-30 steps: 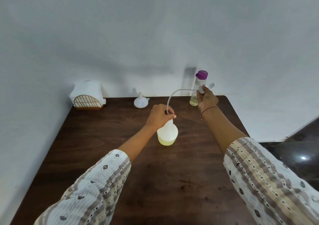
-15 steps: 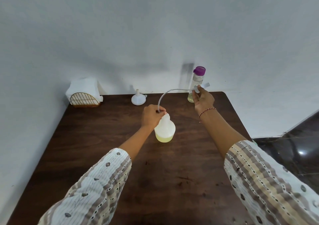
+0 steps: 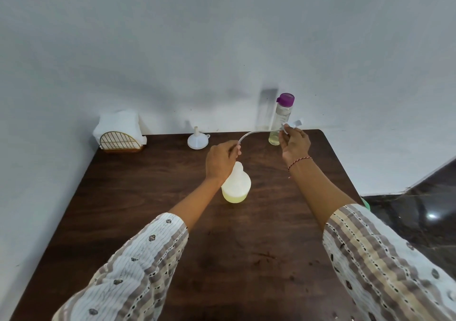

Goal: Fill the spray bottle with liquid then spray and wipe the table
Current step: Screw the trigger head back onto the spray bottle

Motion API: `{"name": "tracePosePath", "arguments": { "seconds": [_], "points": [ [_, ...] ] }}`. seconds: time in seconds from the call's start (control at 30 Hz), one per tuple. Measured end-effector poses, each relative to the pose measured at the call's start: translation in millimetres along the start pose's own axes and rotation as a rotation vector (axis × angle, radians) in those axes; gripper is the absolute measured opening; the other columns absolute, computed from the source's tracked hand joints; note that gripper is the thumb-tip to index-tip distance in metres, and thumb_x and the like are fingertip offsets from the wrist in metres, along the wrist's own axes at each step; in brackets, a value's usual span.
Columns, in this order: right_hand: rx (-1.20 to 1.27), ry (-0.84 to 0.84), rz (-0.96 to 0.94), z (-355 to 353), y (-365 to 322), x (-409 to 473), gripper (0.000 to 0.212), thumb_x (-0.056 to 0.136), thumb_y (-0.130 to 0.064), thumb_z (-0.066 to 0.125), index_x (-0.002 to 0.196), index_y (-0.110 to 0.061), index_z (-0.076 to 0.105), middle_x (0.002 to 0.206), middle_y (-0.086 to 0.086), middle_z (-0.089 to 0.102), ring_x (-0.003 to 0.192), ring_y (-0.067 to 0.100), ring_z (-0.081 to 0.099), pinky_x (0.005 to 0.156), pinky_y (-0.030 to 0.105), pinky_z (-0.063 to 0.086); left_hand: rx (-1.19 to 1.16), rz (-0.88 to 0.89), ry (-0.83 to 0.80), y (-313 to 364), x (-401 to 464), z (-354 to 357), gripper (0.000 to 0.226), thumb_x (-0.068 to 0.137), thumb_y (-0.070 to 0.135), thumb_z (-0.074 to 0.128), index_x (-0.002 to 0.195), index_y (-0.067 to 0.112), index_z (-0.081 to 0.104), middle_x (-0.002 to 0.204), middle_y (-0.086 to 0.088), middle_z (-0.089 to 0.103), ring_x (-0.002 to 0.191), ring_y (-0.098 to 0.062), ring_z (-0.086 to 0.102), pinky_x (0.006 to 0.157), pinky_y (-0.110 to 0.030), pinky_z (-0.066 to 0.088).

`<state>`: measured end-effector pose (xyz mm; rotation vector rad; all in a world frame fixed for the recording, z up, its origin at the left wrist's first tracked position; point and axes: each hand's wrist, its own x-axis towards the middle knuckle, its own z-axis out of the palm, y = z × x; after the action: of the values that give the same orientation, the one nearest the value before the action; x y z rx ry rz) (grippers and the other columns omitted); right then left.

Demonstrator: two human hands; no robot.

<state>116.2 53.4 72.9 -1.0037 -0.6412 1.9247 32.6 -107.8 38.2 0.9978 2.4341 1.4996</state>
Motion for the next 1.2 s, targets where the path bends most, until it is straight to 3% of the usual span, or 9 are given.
{"name": "tracePosePath", "arguments": {
  "seconds": [0.13, 0.27, 0.37, 0.47, 0.63, 0.7, 0.87, 1.03, 1.2],
  "points": [
    [0.009, -0.066, 0.043, 0.4, 0.0, -6.7, 0.017, 0.083, 0.007, 0.062, 0.093, -0.004, 0.055, 0.085, 0.01, 0.062, 0.075, 0.017, 0.063, 0.072, 0.024, 0.056, 0.096, -0.075, -0.174, -13.4, -2.2, 2.5, 0.011, 0.085, 0.015, 0.063, 0.088, 0.013, 0.074, 0.093, 0.0, 0.072, 0.088, -0.017, 0.066, 0.079, -0.032, 0.052],
    [-0.164, -0.203, 0.027, 2.9, 11.7, -20.2, 0.02, 0.084, 0.01, 0.058, 0.082, -0.01, 0.056, 0.09, 0.008, 0.06, 0.083, 0.015, 0.06, 0.087, 0.028, 0.052, 0.091, -0.13, -0.196, -22.7, -7.9, 4.1, 0.014, 0.083, 0.024, 0.066, 0.09, 0.015, 0.073, 0.093, -0.001, 0.072, 0.091, -0.016, 0.066, 0.078, -0.031, 0.052],
    [-0.305, -0.311, 0.016, 2.1, 24.7, -31.9, 0.02, 0.085, 0.007, 0.058, 0.102, -0.003, 0.057, 0.089, 0.002, 0.061, 0.086, 0.011, 0.06, 0.097, 0.03, 0.046, -0.04, -0.131, -0.097, -13.1, -5.5, 2.7, 0.016, 0.082, 0.012, 0.068, 0.098, 0.012, 0.068, 0.096, -0.004, 0.071, 0.089, -0.015, 0.068, 0.083, -0.026, 0.052],
    [-0.397, -0.397, 0.022, -1.6, 33.4, -39.9, 0.035, 0.087, 0.005, 0.057, 0.121, 0.002, 0.052, 0.089, 0.0, 0.063, 0.087, 0.009, 0.06, 0.097, 0.031, 0.044, -0.074, -0.144, -0.215, -9.6, -3.4, 1.5, 0.035, 0.078, 0.015, 0.073, 0.112, 0.012, 0.066, 0.102, -0.004, 0.069, 0.094, -0.013, 0.065, 0.09, -0.025, 0.049],
    [-0.659, -0.544, -0.058, -4.7, 34.6, -45.1, 0.032, 0.085, 0.005, 0.059, 0.117, 0.003, 0.057, 0.097, 0.006, 0.065, 0.095, 0.019, 0.062, 0.092, 0.028, 0.05, -0.011, -0.234, -0.307, -33.3, -17.5, 7.1, 0.044, 0.075, 0.012, 0.074, 0.118, 0.015, 0.064, 0.116, -0.006, 0.068, 0.106, -0.024, 0.062, 0.096, -0.042, 0.049],
    [-0.827, -0.619, -0.125, -8.6, 38.3, -47.6, 0.031, 0.084, 0.004, 0.062, 0.114, -0.001, 0.06, 0.102, 0.009, 0.065, 0.097, 0.02, 0.061, 0.09, 0.029, 0.051, -0.027, -0.26, -0.276, -34.9, -20.1, 8.3, 0.043, 0.076, 0.01, 0.073, 0.118, 0.015, 0.065, 0.117, -0.007, 0.067, 0.106, -0.023, 0.062, 0.096, -0.042, 0.05],
    [-1.013, -0.676, -0.197, -18.4, 49.2, -48.8, 0.034, 0.084, 0.005, 0.061, 0.117, 0.0, 0.056, 0.102, 0.005, 0.062, 0.083, 0.007, 0.061, 0.071, 0.01, 0.053, -0.03, -0.282, -0.282, -30.8, -16.8, 8.0, 0.045, 0.078, 0.011, 0.073, 0.122, 0.012, 0.061, 0.122, -0.009, 0.065, 0.109, -0.023, 0.061, 0.094, -0.034, 0.049],
    [-1.203, -0.726, -0.235, -25.9, 61.8, -46.2, 0.037, 0.083, -0.006, 0.066, 0.119, -0.006, 0.058, 0.112, 0.011, 0.065, 0.103, 0.025, 0.062, 0.094, 0.041, 0.052, -0.03, -0.284, -0.299, -34.3, -15.4, 7.6, 0.047, 0.079, 0.014, 0.072, 0.124, 0.009, 0.059, 0.124, -0.009, 0.063, 0.111, -0.023, 0.061, 0.094, -0.036, 0.049],
    [-1.243, -0.725, -0.301, -25.6, 63.5, -47.5, 0.038, 0.081, -0.01, 0.07, 0.119, -0.006, 0.062, 0.116, 0.012, 0.067, 0.103, 0.019, 0.063, 0.097, 0.036, 0.05, -0.039, -0.263, -0.301, -36.0, -15.2, 7.7, 0.045, 0.078, 0.016, 0.073, 0.12, 0.009, 0.06, 0.12, -0.011, 0.065, 0.11, -0.025, 0.061, 0.093, -0.039, 0.051]
  ]
}}
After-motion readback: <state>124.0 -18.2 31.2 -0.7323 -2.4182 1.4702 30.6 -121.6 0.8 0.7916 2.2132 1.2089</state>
